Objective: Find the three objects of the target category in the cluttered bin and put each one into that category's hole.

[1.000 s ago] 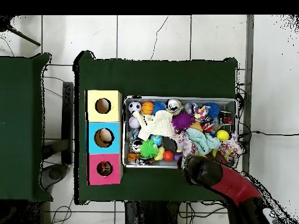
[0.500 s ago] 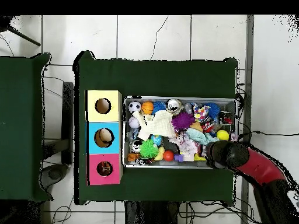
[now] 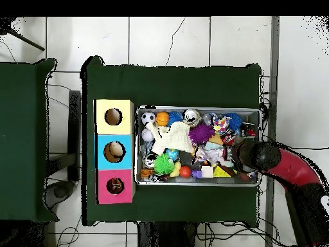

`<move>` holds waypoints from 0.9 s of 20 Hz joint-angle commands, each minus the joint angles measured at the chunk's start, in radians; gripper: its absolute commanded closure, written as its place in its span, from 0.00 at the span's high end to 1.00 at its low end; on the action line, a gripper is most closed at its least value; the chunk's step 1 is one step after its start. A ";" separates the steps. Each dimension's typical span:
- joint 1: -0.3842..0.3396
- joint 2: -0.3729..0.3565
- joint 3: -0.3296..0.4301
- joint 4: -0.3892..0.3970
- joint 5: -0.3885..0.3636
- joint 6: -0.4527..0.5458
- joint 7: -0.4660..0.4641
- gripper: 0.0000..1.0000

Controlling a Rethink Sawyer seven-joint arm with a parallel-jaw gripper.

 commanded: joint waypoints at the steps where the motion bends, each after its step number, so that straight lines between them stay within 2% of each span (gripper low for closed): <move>1: -0.008 0.040 0.147 -0.104 -0.082 0.111 -0.328 0.00; 6: -0.022 0.007 0.179 -0.090 -0.123 0.114 -0.361 0.00; 12: -0.018 -0.095 0.169 -0.065 -0.145 0.180 -0.341 0.00; 14: -0.054 -0.134 0.178 -0.027 -0.147 0.165 -0.352 0.00; 18: -0.114 -0.151 0.198 0.008 -0.165 0.140 -0.369 0.00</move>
